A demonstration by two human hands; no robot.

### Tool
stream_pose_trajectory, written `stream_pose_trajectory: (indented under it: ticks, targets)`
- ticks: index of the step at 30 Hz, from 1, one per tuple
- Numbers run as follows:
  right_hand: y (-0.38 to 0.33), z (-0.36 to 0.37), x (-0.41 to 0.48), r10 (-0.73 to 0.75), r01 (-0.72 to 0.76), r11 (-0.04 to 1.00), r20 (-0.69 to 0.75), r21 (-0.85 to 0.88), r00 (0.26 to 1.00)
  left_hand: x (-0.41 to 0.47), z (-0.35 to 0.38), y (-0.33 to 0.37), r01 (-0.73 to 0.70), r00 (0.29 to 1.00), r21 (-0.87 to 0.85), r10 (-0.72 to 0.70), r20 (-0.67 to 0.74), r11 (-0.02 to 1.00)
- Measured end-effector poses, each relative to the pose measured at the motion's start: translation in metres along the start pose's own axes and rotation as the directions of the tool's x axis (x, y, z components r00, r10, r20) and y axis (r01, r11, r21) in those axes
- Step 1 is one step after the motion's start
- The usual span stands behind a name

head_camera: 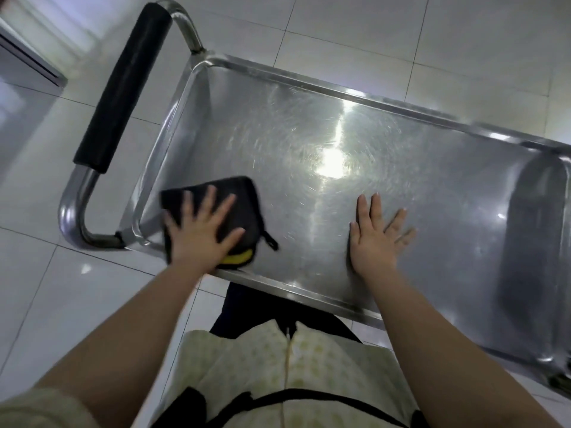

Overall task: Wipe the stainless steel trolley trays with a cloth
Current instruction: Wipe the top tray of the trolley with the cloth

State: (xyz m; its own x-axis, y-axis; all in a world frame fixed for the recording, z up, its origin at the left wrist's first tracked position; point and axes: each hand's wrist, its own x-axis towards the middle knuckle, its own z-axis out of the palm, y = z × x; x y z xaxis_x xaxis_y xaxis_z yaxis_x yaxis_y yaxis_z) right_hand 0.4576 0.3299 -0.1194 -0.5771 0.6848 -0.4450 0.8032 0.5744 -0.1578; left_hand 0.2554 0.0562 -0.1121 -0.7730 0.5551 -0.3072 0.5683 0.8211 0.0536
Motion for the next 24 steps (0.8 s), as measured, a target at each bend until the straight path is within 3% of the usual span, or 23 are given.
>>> stream_pose_trajectory:
  ticks: [2, 6, 10, 13, 15, 20, 24]
  targets:
    - [0.000, 0.005, -0.001, 0.006, -0.006, 1.000, -0.024, -0.016, 1.000, 0.000, -0.005, -0.045, 0.157, 0.987, -0.009, -0.157, 0.022, 0.987]
    - [0.002, 0.005, 0.001, 0.005, -0.005, 1.000, -0.023, 0.003, 1.000, -0.005, 0.000, -0.032, 0.146, 0.989, 0.028, -0.147, 0.028, 0.989]
    - [0.003, 0.002, 0.001, -0.019, 0.019, 1.000, -0.005, 0.006, 1.000, -0.020, 0.009, 0.057, -0.167, 0.985, 0.046, 0.164, 0.047, 0.985]
    - [0.002, -0.001, -0.002, -0.026, 0.026, 1.000, 0.015, 0.007, 1.000, -0.042, 0.018, 0.129, -0.451, 0.891, 0.075, 0.444, 0.092, 0.889]
    - [0.001, -0.003, -0.003, -0.031, 0.031, 1.000, 0.019, -0.007, 0.999, -0.050, 0.022, 0.151, -0.512, 0.858, 0.078, 0.506, 0.087, 0.855]
    - [0.002, -0.003, -0.002, -0.036, 0.036, 0.999, 0.026, 0.007, 0.999, -0.034, 0.017, 0.108, -0.490, 0.872, 0.085, 0.487, 0.047, 0.868]
    - [0.003, 0.000, -0.001, -0.026, 0.026, 1.000, 0.011, -0.008, 1.000, -0.017, 0.007, 0.020, -0.238, 0.971, 0.081, 0.239, 0.000, 0.968]
